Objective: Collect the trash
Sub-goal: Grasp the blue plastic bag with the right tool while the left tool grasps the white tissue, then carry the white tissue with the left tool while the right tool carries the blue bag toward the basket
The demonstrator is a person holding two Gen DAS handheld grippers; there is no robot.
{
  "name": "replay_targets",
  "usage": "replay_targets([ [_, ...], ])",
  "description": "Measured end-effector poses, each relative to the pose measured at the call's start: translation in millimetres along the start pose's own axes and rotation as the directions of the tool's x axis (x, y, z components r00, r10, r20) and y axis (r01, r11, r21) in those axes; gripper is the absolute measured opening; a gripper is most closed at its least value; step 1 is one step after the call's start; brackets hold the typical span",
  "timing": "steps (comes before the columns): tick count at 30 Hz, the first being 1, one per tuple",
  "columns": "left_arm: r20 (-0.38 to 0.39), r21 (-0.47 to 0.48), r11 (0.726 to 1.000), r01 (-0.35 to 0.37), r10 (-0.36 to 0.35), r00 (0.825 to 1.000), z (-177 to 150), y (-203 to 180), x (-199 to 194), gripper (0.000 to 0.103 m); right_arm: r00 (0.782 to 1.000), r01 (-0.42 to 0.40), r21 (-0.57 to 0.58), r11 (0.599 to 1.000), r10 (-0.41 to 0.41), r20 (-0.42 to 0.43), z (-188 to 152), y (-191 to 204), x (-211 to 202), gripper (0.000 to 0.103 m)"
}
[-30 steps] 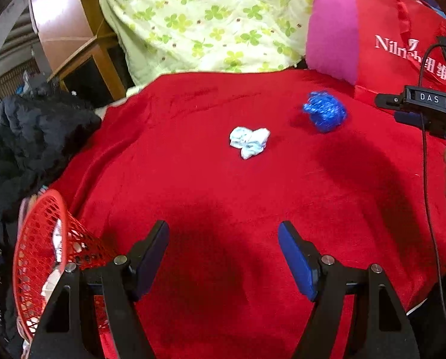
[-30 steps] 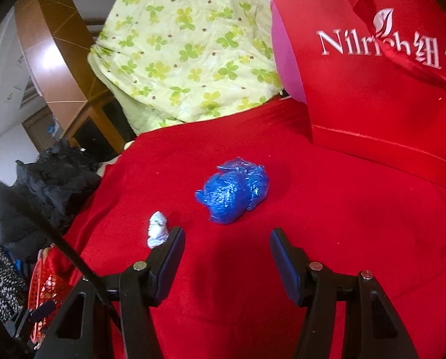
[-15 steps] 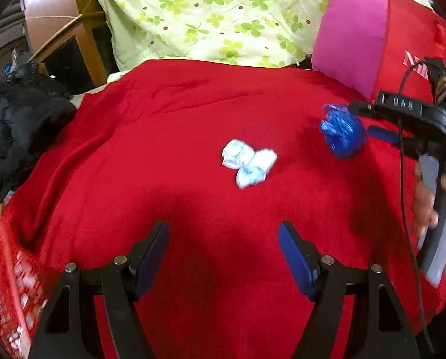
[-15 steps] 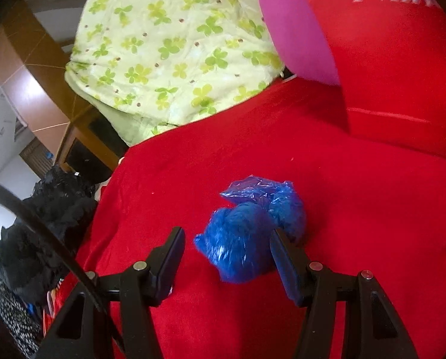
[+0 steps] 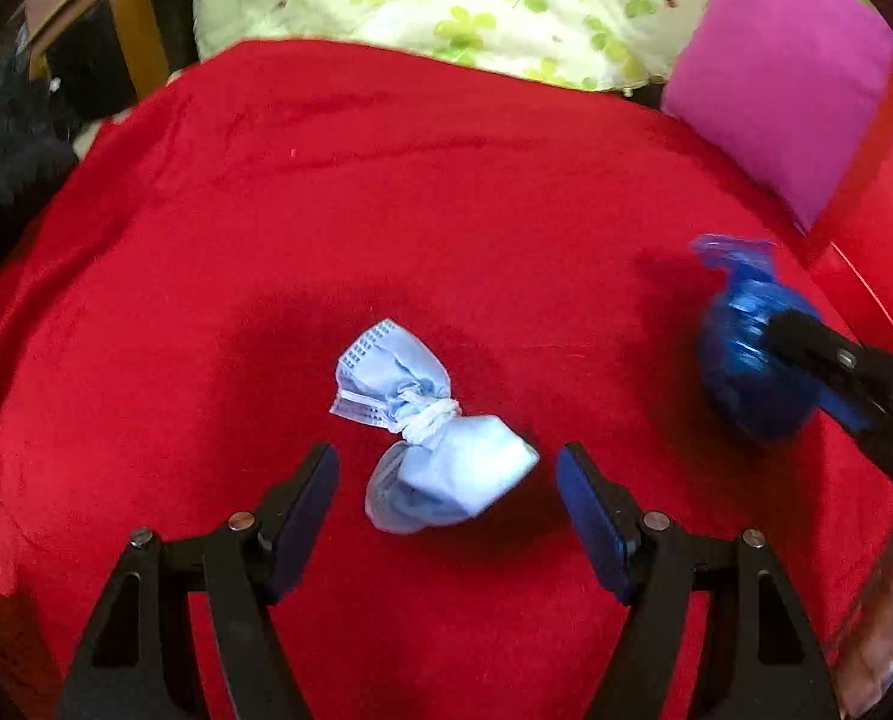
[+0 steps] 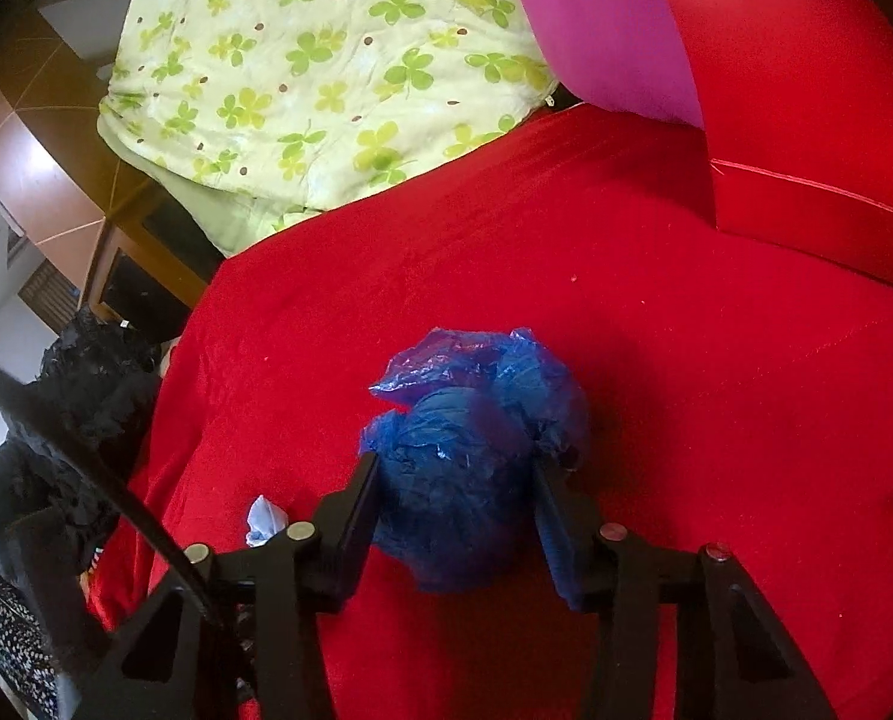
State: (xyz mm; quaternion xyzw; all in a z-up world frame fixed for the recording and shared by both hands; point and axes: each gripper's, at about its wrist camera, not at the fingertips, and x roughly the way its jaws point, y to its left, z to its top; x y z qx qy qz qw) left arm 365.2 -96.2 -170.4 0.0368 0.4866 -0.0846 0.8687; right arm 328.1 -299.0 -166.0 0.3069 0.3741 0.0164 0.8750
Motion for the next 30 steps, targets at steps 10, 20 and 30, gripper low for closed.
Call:
replay_targets([
  [10,0.085,-0.023,0.998,0.054,-0.052,0.995,-20,15,-45,0.032,0.999,-0.021,-0.068,0.997,0.022,0.023,-8,22,-15,0.050],
  [20,0.295,0.021,0.995,-0.095,0.085,0.952,-70,27,-171,0.032,0.989,-0.097,-0.193,0.976,0.116,0.090,-36,64,-66,0.050],
  [30,0.447,0.009,0.973,-0.230,0.202,0.871,-118,58,-272,0.033,0.952,-0.195,-0.321,0.927,0.258,0.167,-78,101,-133,0.050],
])
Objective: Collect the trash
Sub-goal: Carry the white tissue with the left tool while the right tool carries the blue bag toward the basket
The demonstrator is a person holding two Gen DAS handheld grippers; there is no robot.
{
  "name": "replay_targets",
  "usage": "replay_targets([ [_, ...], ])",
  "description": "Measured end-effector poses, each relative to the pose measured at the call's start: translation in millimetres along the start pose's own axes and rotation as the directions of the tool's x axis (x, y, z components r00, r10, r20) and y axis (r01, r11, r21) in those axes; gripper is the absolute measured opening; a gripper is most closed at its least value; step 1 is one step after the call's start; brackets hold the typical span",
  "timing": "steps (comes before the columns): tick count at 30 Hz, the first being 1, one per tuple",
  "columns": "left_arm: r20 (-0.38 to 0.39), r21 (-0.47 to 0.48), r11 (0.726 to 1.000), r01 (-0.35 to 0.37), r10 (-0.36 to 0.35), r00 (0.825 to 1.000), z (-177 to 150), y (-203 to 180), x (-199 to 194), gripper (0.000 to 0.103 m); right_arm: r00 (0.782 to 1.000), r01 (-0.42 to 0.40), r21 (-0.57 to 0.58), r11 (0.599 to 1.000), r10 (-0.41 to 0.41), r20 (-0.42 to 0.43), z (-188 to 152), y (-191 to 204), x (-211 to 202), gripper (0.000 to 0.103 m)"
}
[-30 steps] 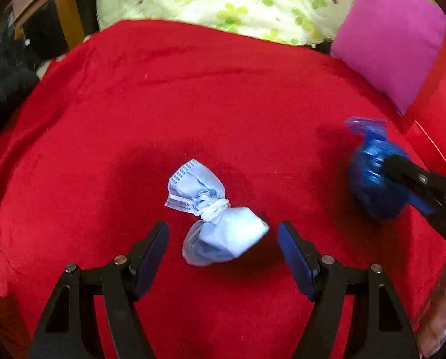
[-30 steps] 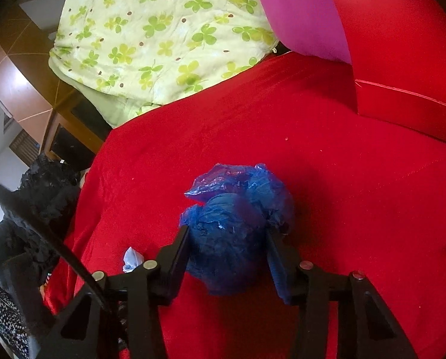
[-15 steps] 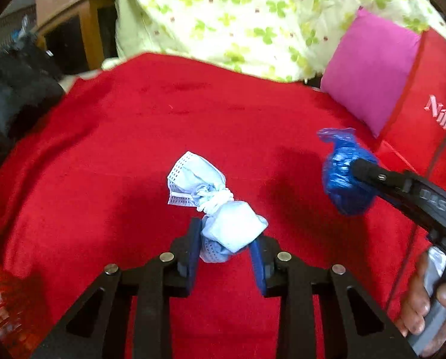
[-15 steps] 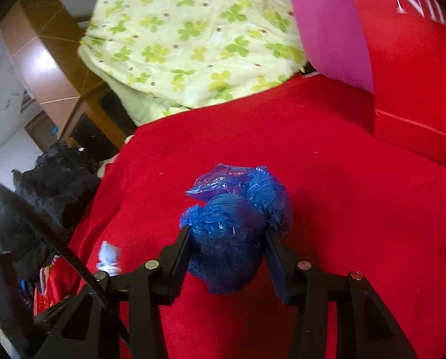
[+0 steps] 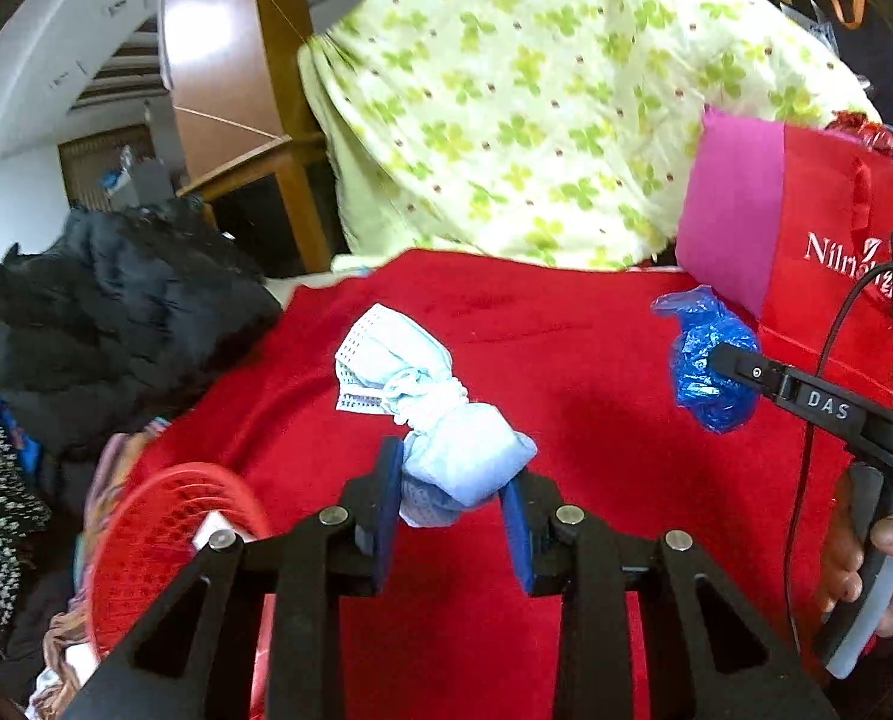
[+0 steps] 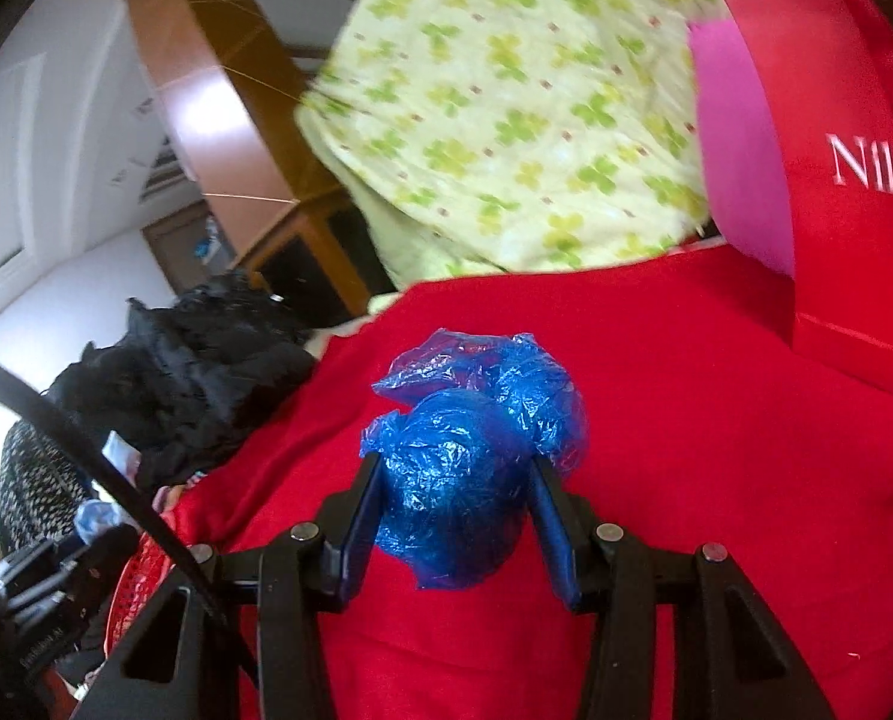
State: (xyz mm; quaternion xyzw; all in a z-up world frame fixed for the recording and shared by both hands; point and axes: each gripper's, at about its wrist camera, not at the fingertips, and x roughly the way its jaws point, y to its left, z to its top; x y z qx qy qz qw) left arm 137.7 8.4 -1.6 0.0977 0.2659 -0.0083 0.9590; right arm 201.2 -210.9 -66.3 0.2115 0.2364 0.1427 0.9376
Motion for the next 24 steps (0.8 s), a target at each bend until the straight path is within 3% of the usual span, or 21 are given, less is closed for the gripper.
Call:
replay_targets([
  [8,0.065,-0.016,0.999,-0.033,0.034,0.997,-8,26,-44,0.033,0.997,-0.055,-0.018,0.998,0.056,0.057,-14,31,-22,0.050],
  [24,0.107,-0.088,0.995,-0.047,0.057,0.993,-30,84,-84,0.033,0.994,-0.105,-0.012,0.994,0.106,0.039,-56,68,-42,0.050],
])
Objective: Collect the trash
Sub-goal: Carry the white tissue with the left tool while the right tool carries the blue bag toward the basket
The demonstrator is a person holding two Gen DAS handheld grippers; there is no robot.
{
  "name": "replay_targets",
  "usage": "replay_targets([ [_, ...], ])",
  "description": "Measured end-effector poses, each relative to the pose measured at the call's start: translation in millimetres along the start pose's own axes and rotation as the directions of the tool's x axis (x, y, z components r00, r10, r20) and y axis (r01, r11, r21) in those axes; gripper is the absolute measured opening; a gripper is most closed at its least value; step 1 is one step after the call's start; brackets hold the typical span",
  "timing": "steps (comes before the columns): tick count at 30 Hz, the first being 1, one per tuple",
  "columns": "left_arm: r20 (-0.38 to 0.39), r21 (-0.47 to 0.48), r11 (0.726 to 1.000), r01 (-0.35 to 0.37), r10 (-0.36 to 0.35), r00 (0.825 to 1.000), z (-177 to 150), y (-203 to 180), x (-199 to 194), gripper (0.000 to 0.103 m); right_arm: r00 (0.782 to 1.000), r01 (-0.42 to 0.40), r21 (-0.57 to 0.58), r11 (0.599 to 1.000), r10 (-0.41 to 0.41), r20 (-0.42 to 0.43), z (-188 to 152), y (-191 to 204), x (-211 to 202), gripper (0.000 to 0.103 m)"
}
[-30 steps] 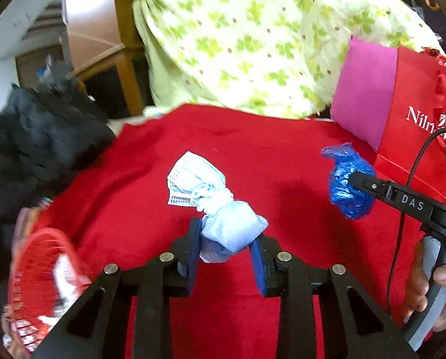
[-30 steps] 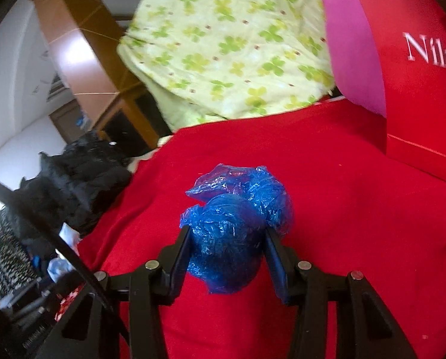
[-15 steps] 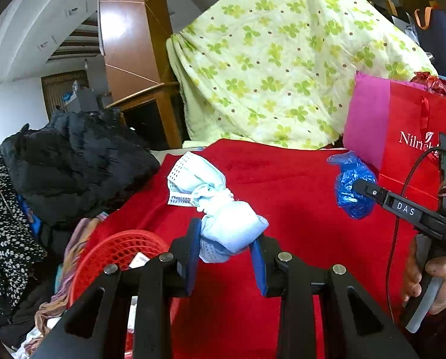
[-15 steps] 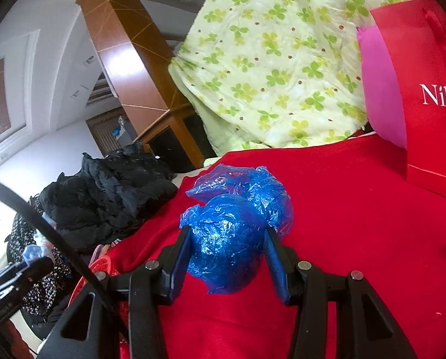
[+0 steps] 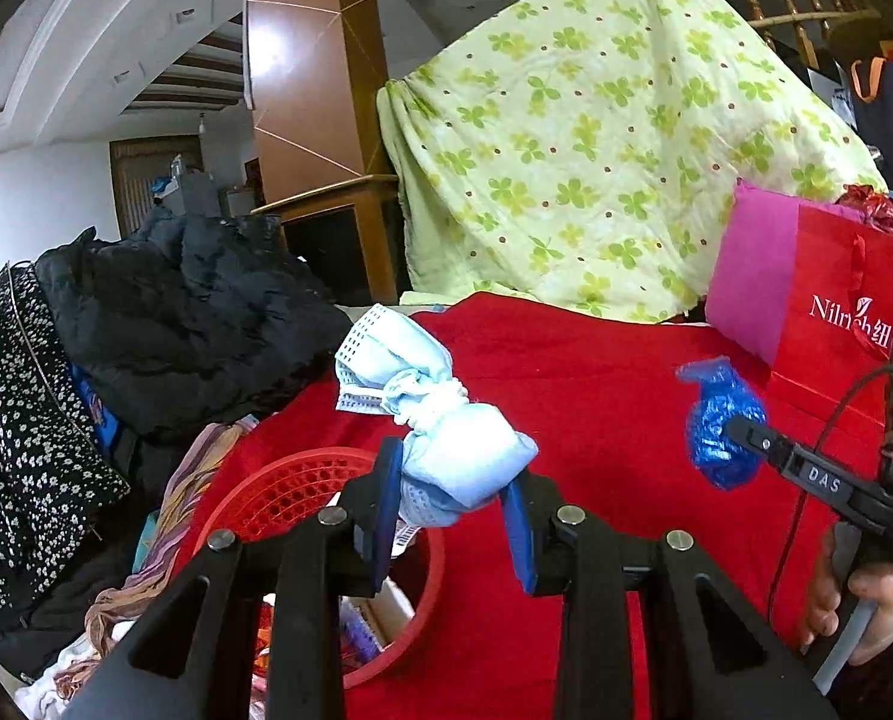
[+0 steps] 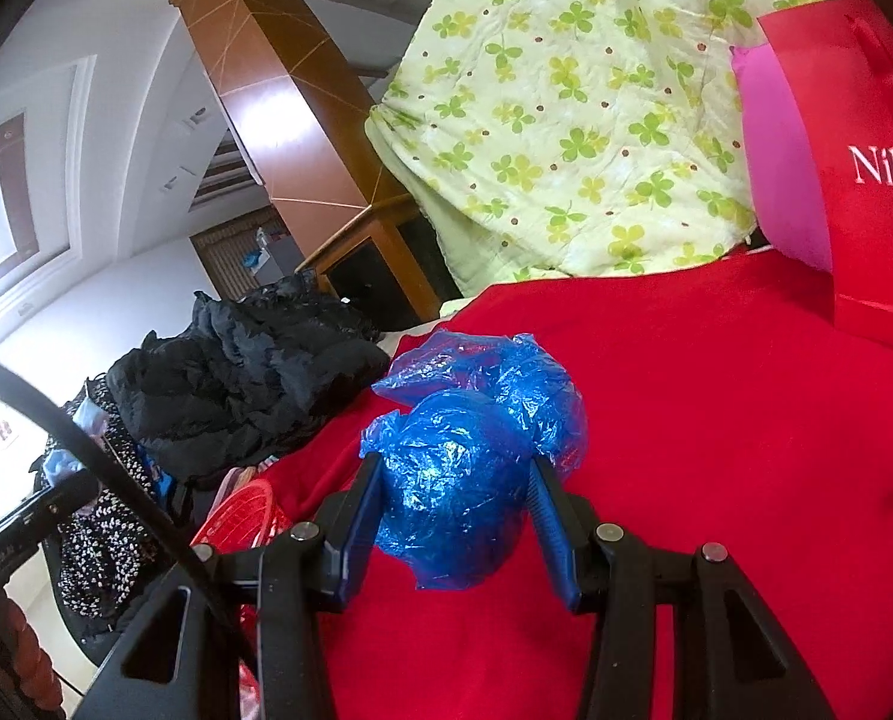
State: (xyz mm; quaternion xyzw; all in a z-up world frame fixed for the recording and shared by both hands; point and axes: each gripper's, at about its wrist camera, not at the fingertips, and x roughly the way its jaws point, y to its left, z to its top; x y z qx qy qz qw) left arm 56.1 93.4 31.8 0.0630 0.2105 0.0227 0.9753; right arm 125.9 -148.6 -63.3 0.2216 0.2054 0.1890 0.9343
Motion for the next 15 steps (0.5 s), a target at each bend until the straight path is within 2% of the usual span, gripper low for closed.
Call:
replay_targets([
  [8,0.003,-0.016,1.000,-0.007,0.007,1.000,-5,18,-8,0.033,0.999,-0.043,0.040,0.998,0.044,-0.018,-12,16,-8,0.050],
  [15,-0.002,-0.034,0.999,-0.019,0.019,1.000,-12,32,-11,0.034,0.996,-0.086,0.026,0.996,0.087,-0.027,-12,38,-12,0.050],
])
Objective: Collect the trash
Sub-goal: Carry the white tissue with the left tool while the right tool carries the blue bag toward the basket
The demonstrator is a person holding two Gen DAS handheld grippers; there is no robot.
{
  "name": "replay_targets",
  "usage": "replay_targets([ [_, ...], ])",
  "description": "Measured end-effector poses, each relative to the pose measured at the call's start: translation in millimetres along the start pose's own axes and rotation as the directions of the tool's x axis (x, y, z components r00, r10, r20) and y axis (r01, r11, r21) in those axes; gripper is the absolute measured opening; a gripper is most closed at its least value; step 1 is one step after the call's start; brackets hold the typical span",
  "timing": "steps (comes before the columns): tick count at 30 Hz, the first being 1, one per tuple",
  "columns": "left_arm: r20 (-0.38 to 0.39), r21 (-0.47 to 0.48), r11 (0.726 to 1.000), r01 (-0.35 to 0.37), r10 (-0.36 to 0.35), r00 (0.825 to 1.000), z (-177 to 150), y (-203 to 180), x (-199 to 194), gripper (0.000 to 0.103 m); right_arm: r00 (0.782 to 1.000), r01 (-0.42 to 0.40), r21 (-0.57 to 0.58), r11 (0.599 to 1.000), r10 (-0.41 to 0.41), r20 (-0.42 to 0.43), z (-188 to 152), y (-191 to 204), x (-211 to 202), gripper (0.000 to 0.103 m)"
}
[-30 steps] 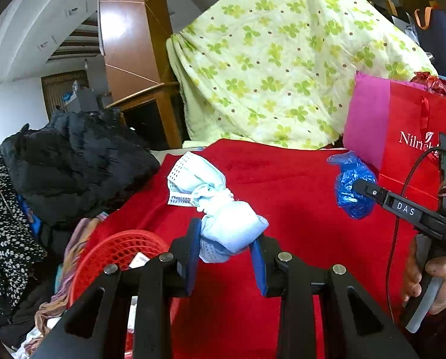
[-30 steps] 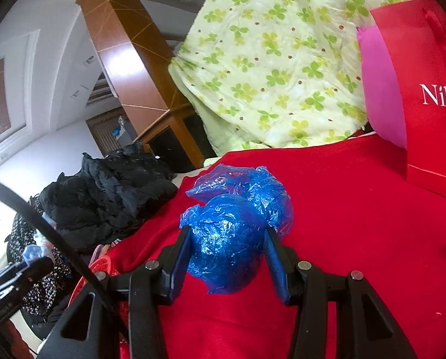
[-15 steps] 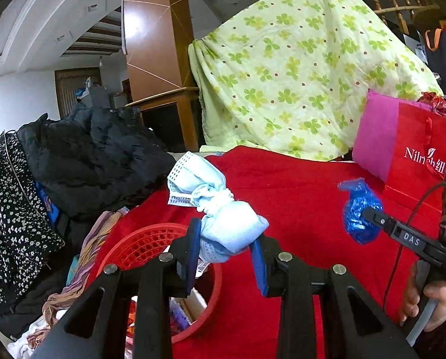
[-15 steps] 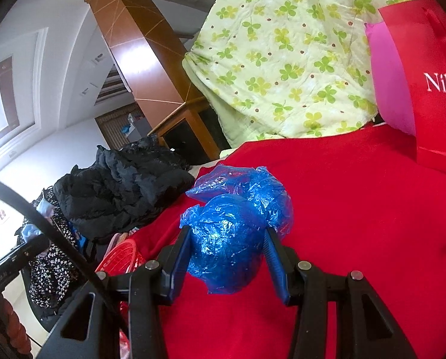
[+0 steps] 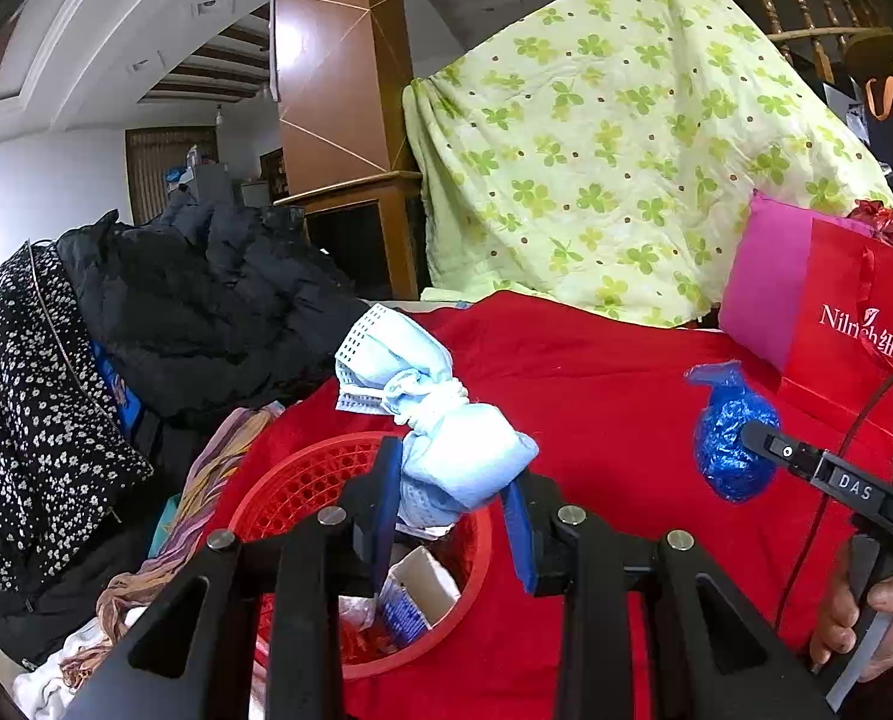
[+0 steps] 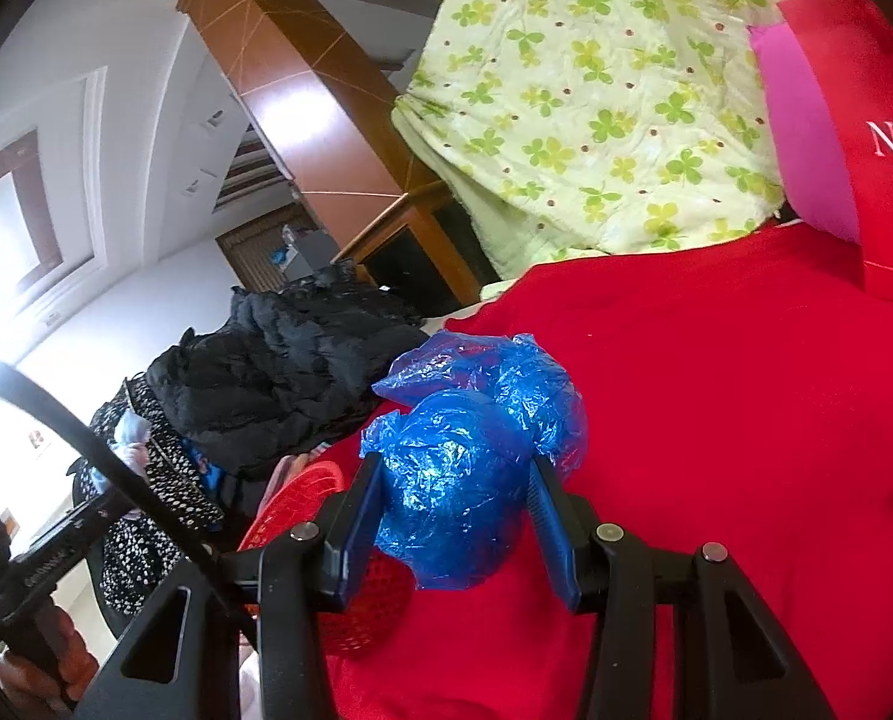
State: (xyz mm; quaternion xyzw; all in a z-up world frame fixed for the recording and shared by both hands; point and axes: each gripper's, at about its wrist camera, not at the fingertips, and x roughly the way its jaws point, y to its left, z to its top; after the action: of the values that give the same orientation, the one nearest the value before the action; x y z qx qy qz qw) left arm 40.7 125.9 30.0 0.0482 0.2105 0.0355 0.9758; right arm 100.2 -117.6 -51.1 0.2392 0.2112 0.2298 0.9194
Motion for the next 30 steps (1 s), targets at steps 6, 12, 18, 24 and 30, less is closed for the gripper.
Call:
replay_targets([
  [6,-0.013,-0.010,1.000,-0.006,0.006,1.000,-5,11,0,0.034,0.999,-0.039,-0.030,0.999,0.039,-0.011,-3,25,2,0.050],
  [12,-0.016,-0.018,1.000,-0.021,0.021,1.000,-8,22,1,0.035,0.997,-0.068,-0.067,0.995,0.067,-0.025,-5,49,7,0.050],
  [18,-0.017,-0.024,0.999,-0.027,0.026,0.999,-11,29,0,0.035,0.996,-0.088,-0.088,0.992,0.085,-0.032,-7,63,10,0.050],
  [24,-0.016,-0.033,0.999,-0.030,0.029,0.999,-12,34,-1,0.035,0.994,-0.103,-0.108,0.989,0.100,-0.036,-6,76,11,0.050],
  [30,-0.024,-0.044,0.999,-0.032,0.031,0.999,-14,40,1,0.036,0.992,-0.120,-0.132,0.984,0.115,-0.048,-8,89,15,0.050],
])
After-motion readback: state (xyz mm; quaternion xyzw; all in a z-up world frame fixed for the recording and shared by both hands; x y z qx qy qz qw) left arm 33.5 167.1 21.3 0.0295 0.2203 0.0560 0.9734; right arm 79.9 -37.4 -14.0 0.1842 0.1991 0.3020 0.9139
